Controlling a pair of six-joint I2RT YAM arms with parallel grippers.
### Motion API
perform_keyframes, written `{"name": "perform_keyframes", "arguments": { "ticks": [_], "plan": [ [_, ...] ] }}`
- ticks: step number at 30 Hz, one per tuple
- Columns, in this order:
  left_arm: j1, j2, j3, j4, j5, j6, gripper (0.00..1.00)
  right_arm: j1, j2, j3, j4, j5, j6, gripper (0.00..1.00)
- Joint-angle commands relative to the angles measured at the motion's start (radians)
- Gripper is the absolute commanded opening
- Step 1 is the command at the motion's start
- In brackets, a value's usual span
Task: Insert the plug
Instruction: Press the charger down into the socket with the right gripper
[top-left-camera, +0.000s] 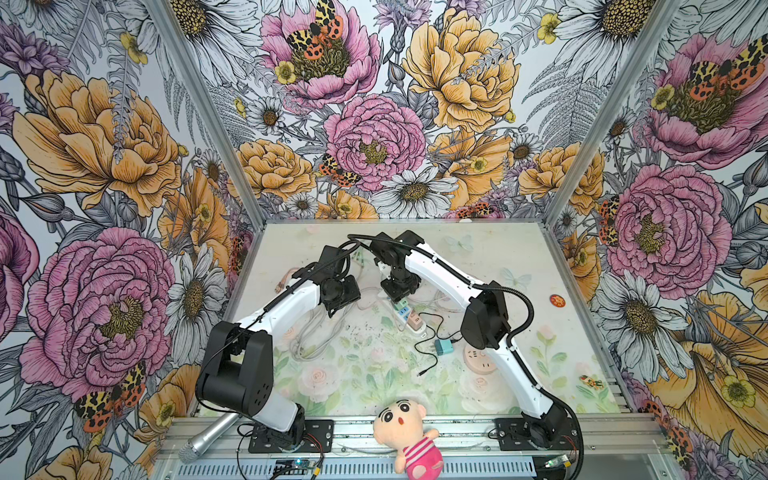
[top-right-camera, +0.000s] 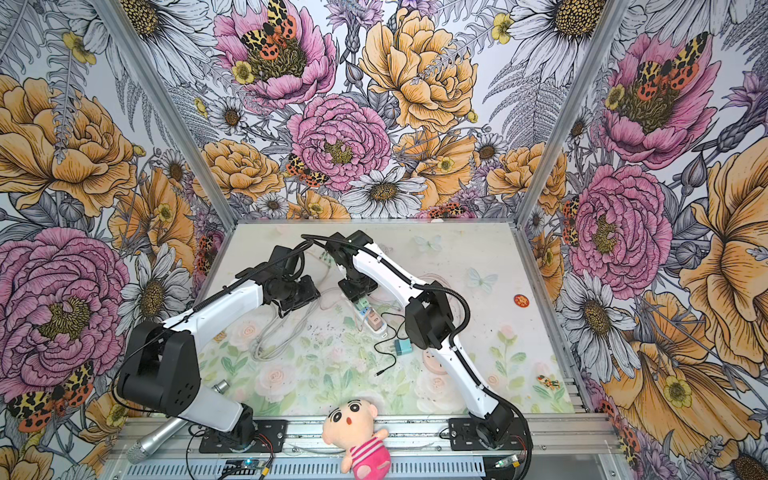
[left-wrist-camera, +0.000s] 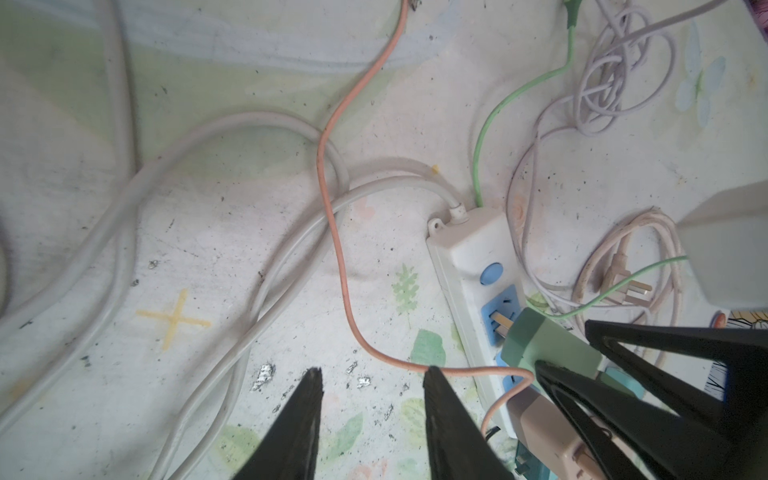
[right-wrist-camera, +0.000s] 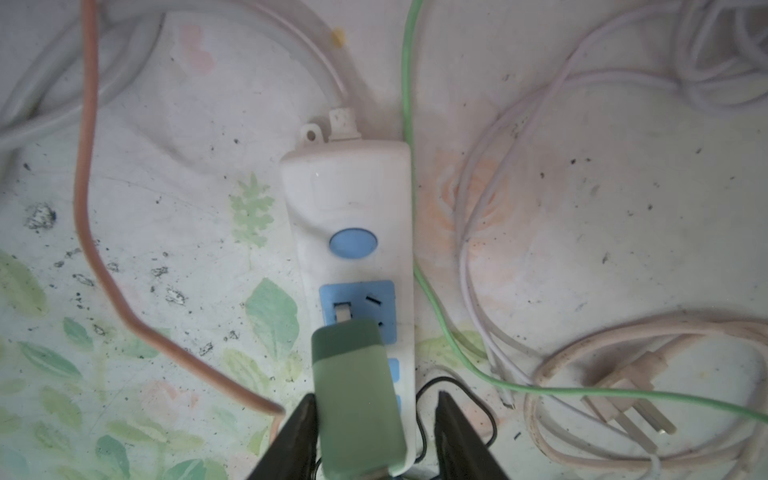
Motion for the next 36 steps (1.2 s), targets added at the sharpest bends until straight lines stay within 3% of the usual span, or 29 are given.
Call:
{"name": "perform_keyframes", "arguments": {
  "ticks": [1, 12, 16, 20, 26, 32, 36],
  "plan": [
    [-0.001, -0.035, -0.022, 0.016, -0.026, -0.007, 0.42, 0.007, -0.055, -0.038, 0.018, 0.042, 0.010, 0.48],
    [-0.001, -0.048, -0.031, 0.014, -0.027, -0.010, 0.42, 0.007, -0.092, -0.091, 0.028, 0.057, 0.015, 0.57],
    [-0.001, -0.047, -0.033, 0.012, -0.026, -0.012, 0.42, 0.005, -0.109, -0.134, 0.054, 0.036, 0.018, 0.47],
    [-0.001, -0.051, -0.034, 0.012, -0.026, -0.013, 0.42, 0.006, -0.123, -0.157, 0.088, -0.003, 0.022, 0.30],
    [0.002, -0.059, -0.035, 0.005, -0.022, -0.017, 0.43, 0.007, -0.128, -0.146, 0.100, -0.035, 0.018, 0.13],
    [-0.012, -0.032, -0.031, 0.005, -0.001, -0.022, 0.43, 0.006, -0.092, -0.135, 0.069, -0.055, 0.010, 0.03],
    [-0.050, -0.007, -0.004, 0.033, -0.088, -0.027, 0.43, 0.005, -0.085, -0.142, 0.059, -0.054, 0.008, 0.00]
  ]
}}
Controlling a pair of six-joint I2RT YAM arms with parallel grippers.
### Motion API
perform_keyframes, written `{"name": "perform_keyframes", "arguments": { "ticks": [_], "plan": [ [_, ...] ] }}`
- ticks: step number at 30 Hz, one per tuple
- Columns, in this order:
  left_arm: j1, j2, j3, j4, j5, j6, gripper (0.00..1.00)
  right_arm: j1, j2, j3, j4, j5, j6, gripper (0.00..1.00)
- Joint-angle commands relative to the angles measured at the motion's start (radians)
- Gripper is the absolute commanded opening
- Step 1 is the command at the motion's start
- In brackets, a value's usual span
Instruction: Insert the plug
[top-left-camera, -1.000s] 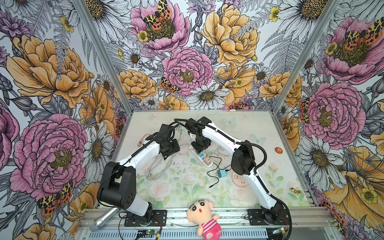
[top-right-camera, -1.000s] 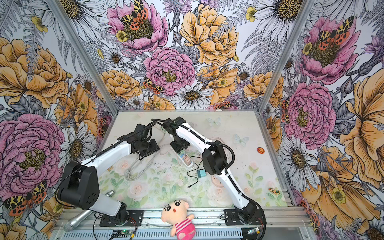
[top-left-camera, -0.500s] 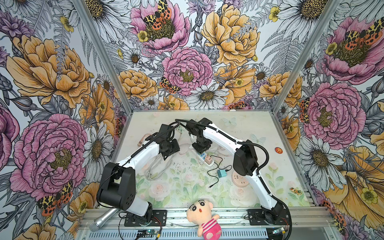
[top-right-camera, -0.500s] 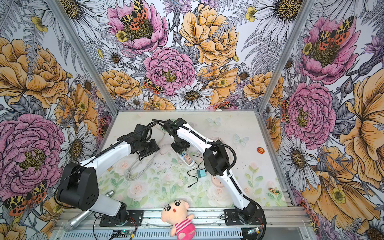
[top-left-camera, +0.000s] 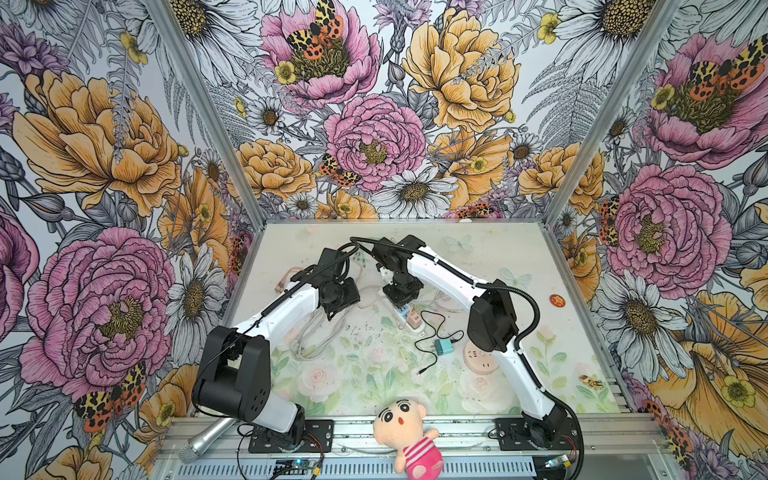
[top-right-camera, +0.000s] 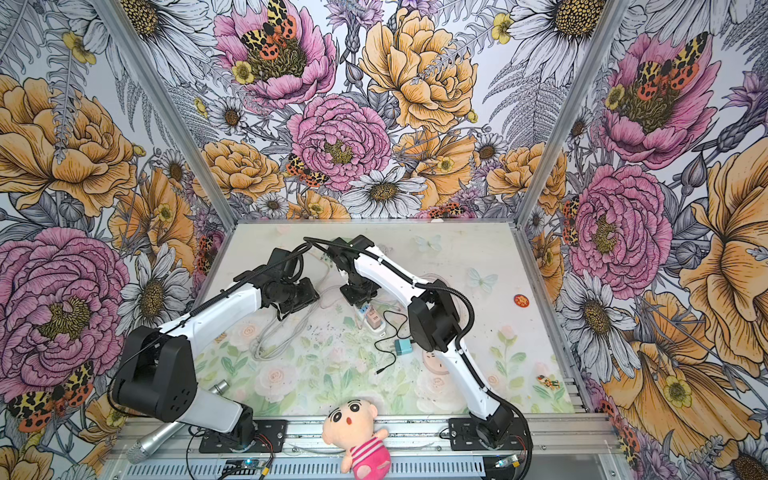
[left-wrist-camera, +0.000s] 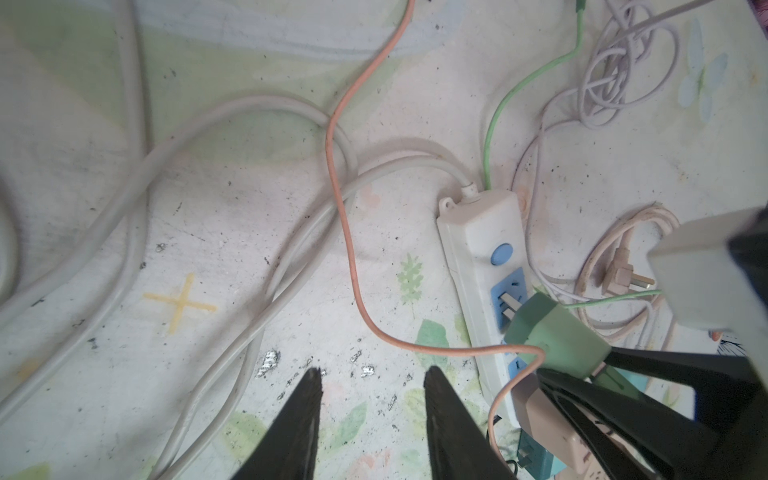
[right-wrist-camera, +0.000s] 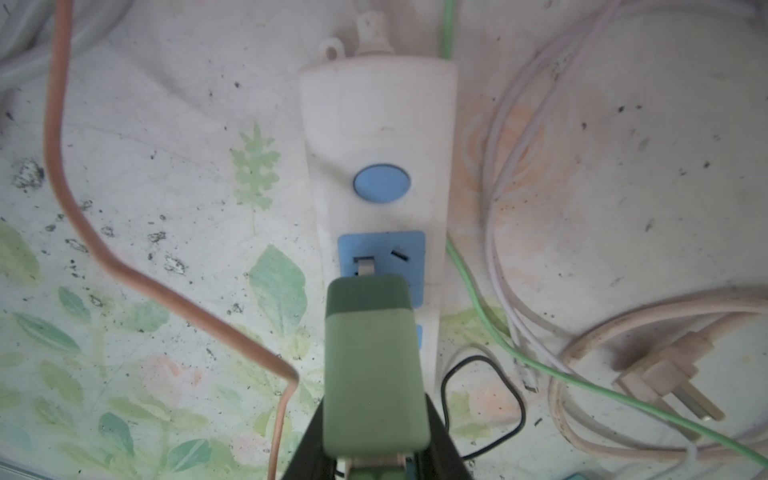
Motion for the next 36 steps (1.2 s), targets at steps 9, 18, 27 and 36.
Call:
{"name": "perform_keyframes", "arguments": {
  "ticks": [9, 18, 27, 36],
  "plan": [
    [0.006, 0.203, 0.051, 0.356, -0.057, -0.079, 0.25, 0.002, 0.002, 0.019, -0.007, -0.020, -0.016, 0.00],
    [0.011, 0.381, 0.044, 0.700, 0.091, -0.171, 0.21, -0.006, 0.015, 0.004, -0.014, -0.034, -0.029, 0.00],
    [-0.024, 0.484, 0.044, 0.912, 0.199, -0.227, 0.19, -0.021, 0.033, 0.007, -0.023, -0.038, -0.034, 0.00],
    [-0.063, 0.507, 0.001, 0.929, 0.262, -0.229, 0.18, -0.024, 0.057, 0.021, -0.033, -0.029, -0.037, 0.00]
  ]
}}
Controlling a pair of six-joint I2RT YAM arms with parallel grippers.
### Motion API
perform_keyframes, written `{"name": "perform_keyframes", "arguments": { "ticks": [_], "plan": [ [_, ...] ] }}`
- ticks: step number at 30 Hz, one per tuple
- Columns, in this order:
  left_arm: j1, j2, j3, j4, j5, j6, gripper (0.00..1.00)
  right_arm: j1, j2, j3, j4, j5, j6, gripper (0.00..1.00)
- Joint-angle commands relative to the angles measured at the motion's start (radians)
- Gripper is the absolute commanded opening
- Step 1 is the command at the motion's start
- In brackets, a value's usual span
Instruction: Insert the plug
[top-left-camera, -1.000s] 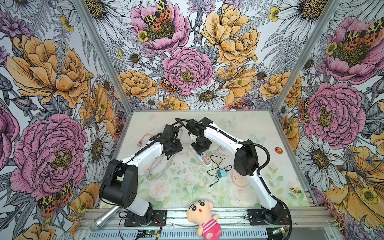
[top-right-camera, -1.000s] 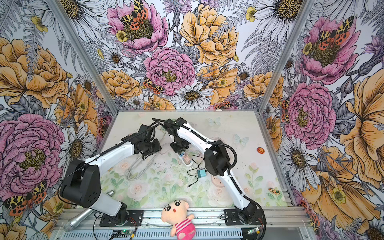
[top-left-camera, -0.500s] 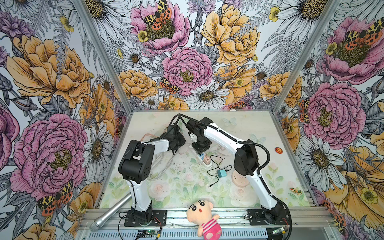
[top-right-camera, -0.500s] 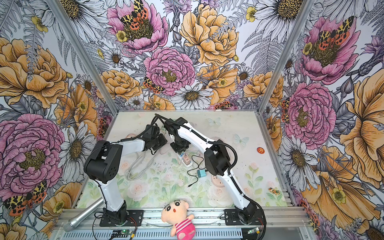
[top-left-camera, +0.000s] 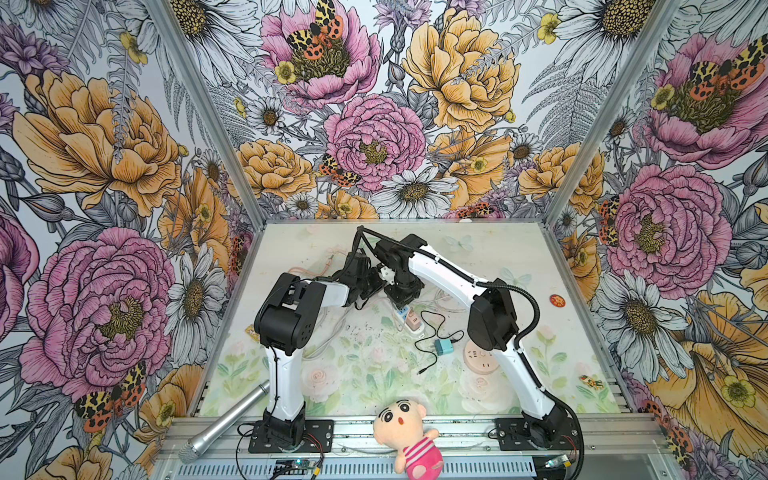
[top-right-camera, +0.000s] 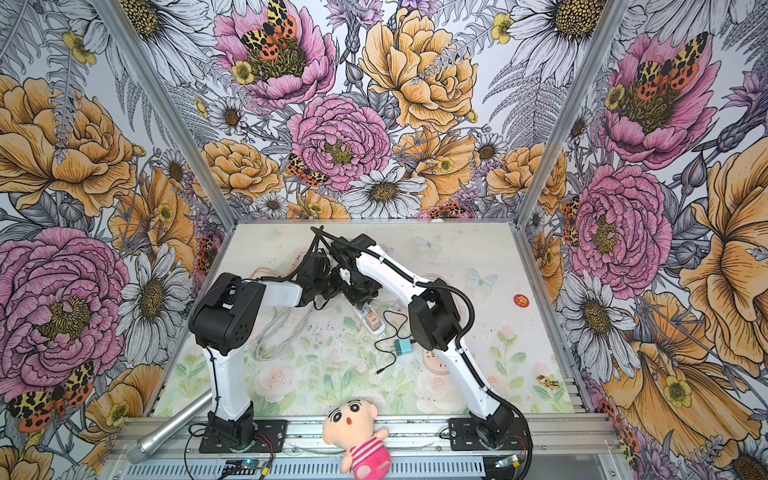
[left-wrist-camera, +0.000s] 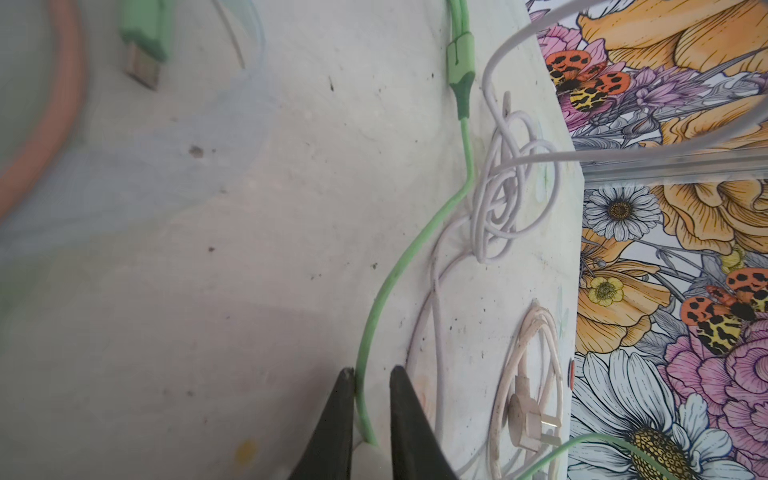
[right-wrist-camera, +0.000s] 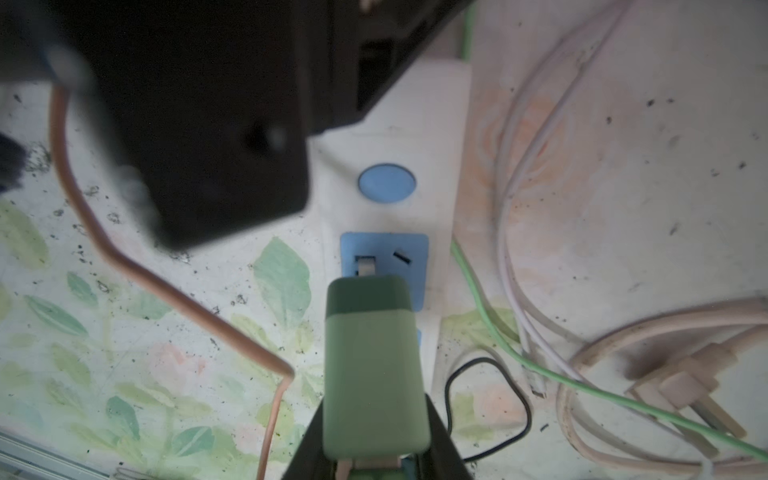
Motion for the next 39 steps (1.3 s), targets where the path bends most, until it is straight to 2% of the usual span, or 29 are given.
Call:
{"name": "perform_keyframes", "arguments": {
  "ticks": [1, 7, 11, 16, 30, 31, 39],
  "plan": [
    [-0.026, -0.017, -0.037, 0.053, 0.059, 0.004, 0.19, -0.008, 0.050, 0.021, -0.018, 0.010, -0.004, 0.00],
    [-0.055, -0.068, -0.094, 0.052, 0.089, 0.024, 0.19, -0.010, 0.102, 0.094, -0.088, 0.016, -0.034, 0.00],
    [-0.085, -0.092, -0.125, 0.053, 0.084, 0.030, 0.18, -0.005, 0.148, 0.169, -0.144, 0.057, -0.043, 0.00],
    [-0.105, -0.128, -0.162, 0.050, 0.070, 0.035, 0.18, 0.007, 0.158, 0.210, -0.152, 0.054, -0.033, 0.00],
    [-0.122, -0.153, -0.162, -0.004, 0.056, 0.086, 0.19, 0.043, 0.180, 0.226, -0.196, 0.127, -0.069, 0.00],
    [-0.127, -0.155, -0.165, -0.005, 0.058, 0.087, 0.19, 0.072, 0.187, 0.228, -0.201, 0.143, -0.070, 0.00],
    [-0.154, -0.157, -0.178, -0.006, 0.068, 0.101, 0.19, 0.102, 0.200, 0.191, -0.212, 0.170, -0.124, 0.00]
  ]
}}
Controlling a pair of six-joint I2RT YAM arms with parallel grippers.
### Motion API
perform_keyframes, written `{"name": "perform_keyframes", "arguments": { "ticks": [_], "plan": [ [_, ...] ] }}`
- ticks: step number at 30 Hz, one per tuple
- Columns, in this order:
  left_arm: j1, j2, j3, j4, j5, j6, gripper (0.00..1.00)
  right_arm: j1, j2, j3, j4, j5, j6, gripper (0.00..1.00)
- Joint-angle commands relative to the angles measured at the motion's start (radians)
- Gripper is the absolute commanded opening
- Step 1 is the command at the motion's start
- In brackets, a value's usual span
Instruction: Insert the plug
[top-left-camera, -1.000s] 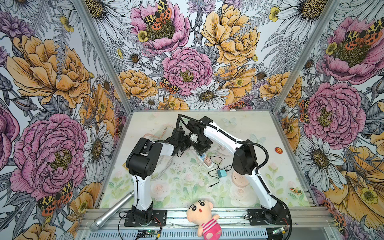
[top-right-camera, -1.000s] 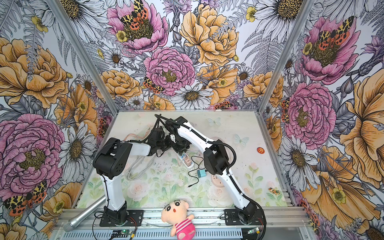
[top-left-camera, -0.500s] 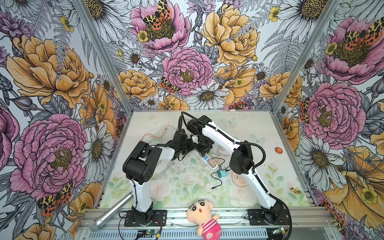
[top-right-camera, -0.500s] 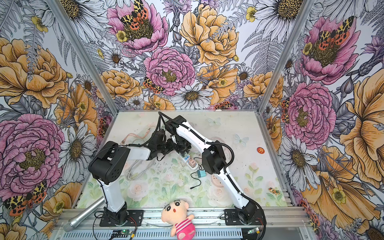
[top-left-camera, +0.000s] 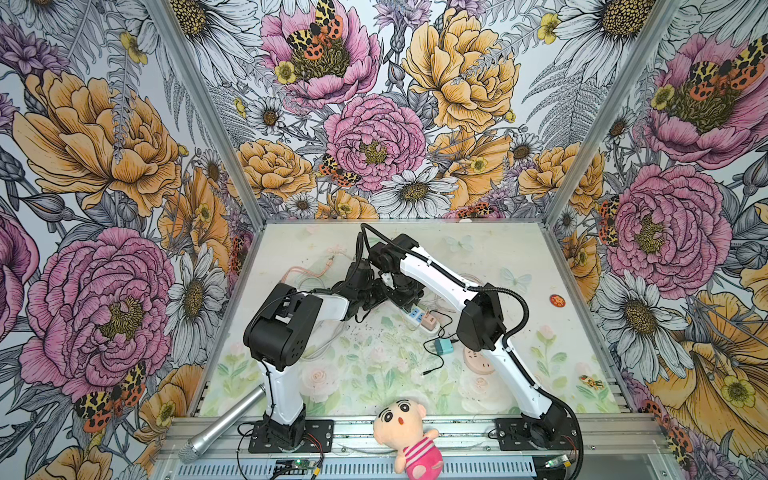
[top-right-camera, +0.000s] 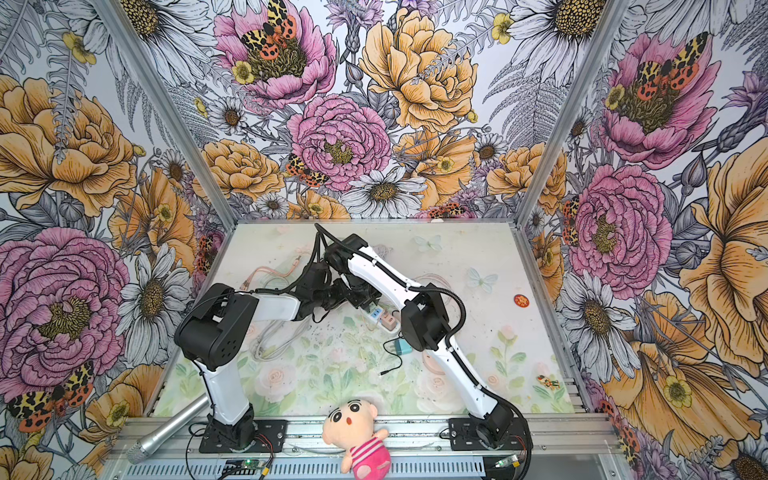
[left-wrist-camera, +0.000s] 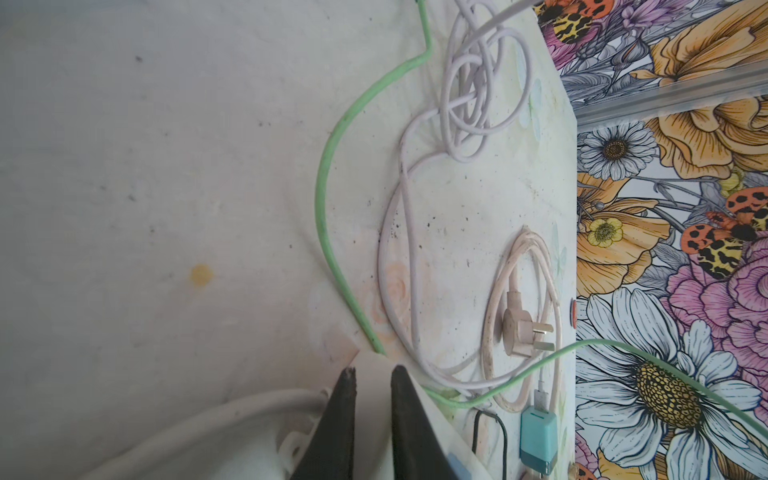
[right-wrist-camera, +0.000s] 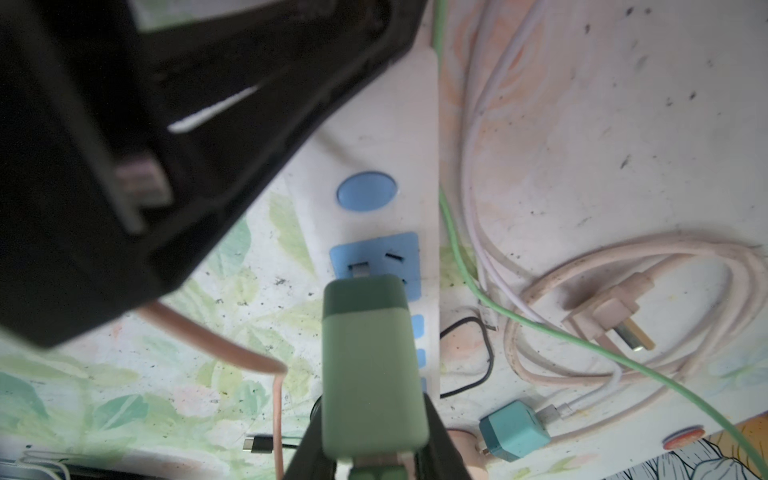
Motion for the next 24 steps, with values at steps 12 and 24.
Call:
{"name": "perform_keyframes", "arguments": {
  "ticks": [12, 24],
  "plan": [
    [-0.085, -0.043, -0.008, -0.060, 0.079, 0.082, 0.19, 0.103, 0.098, -0.164, 0.041, 0.012, -0.208, 0.00],
    [-0.090, -0.084, -0.003, -0.103, 0.048, 0.096, 0.20, 0.108, 0.067, -0.053, 0.100, 0.004, -0.202, 0.21]
  ]
}}
